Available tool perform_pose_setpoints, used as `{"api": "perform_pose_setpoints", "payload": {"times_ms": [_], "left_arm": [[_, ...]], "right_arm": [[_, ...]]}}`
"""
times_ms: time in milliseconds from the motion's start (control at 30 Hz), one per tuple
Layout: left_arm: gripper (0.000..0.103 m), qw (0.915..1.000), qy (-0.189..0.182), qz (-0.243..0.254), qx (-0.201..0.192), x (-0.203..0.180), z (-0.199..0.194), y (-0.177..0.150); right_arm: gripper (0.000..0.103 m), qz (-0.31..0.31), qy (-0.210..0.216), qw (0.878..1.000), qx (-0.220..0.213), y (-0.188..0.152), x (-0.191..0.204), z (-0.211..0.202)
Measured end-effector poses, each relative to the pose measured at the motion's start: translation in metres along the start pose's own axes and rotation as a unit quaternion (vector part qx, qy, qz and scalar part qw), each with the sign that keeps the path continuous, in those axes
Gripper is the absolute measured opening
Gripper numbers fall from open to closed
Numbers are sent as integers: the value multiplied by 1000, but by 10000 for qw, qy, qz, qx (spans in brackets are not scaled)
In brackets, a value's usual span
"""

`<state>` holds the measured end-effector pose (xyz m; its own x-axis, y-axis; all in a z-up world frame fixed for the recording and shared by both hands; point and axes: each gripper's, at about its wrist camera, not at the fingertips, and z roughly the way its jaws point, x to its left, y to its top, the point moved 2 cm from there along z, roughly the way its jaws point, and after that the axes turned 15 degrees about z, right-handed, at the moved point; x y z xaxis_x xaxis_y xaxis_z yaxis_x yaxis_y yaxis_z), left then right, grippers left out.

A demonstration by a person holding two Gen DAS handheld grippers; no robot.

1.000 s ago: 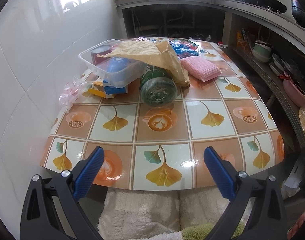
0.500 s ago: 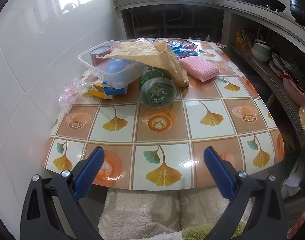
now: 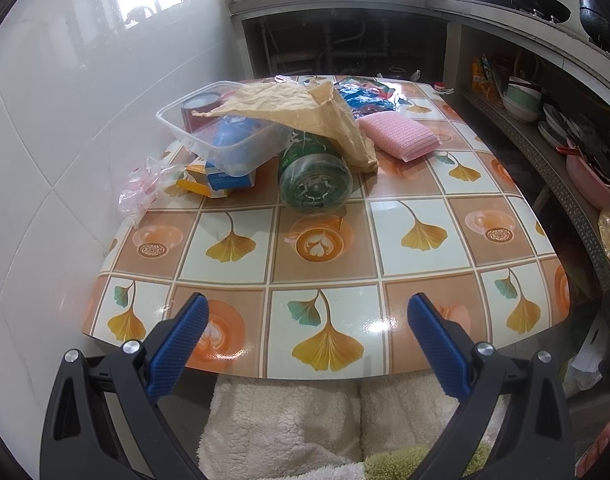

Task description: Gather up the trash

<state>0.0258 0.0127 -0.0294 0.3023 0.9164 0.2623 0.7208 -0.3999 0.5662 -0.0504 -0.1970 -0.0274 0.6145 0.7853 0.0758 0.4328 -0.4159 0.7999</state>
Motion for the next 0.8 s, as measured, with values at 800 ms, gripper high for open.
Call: {"api": "perform_pose_setpoints", "payload": {"times_ms": [800], "left_arm": [[97, 10000, 9, 14, 31, 4, 4, 1]], "right_arm": [[96, 42, 13, 10000, 60, -7, 0, 5]]}}
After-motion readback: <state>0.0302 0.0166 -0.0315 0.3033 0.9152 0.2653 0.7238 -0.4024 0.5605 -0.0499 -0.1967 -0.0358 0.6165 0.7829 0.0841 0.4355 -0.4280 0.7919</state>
